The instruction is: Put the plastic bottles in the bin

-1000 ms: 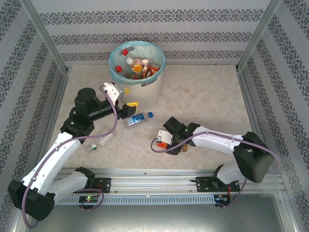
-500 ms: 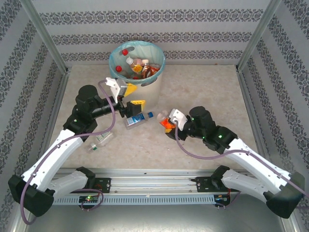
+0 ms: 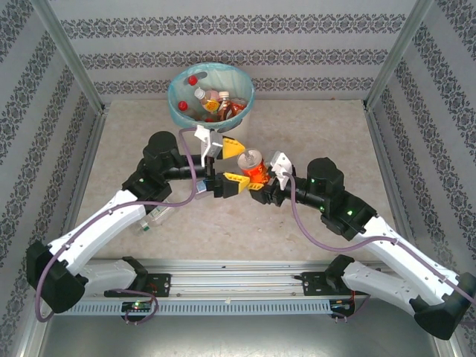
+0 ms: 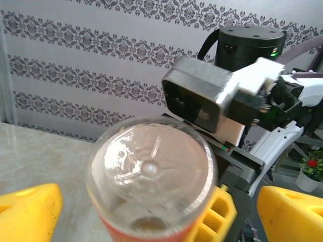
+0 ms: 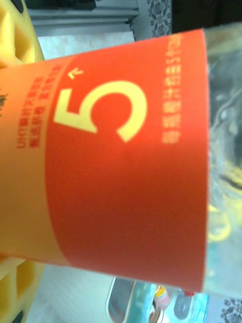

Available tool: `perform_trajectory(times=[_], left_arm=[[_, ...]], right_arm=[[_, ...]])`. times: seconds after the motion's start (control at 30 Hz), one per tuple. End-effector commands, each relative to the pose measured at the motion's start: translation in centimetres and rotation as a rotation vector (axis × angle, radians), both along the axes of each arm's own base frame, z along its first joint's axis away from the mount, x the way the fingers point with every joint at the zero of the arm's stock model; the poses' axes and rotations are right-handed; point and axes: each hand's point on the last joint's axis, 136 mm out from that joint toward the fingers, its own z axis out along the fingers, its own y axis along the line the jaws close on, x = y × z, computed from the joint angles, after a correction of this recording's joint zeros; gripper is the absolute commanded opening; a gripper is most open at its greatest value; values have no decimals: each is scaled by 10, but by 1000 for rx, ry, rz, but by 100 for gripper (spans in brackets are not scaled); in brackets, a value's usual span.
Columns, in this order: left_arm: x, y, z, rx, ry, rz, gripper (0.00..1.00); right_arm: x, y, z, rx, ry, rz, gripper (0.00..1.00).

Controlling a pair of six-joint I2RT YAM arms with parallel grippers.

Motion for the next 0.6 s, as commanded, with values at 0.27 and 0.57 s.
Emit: perform_trajectory(times=[0.27,0.57], left_arm=[[-14,-14,36,-119,-14,-110,64],[-4,-5,55,-171,-63,3,44]], right_arm=[[-10,18,28,72,-37,67,46],[5,6,35,83,-66,-53,78]])
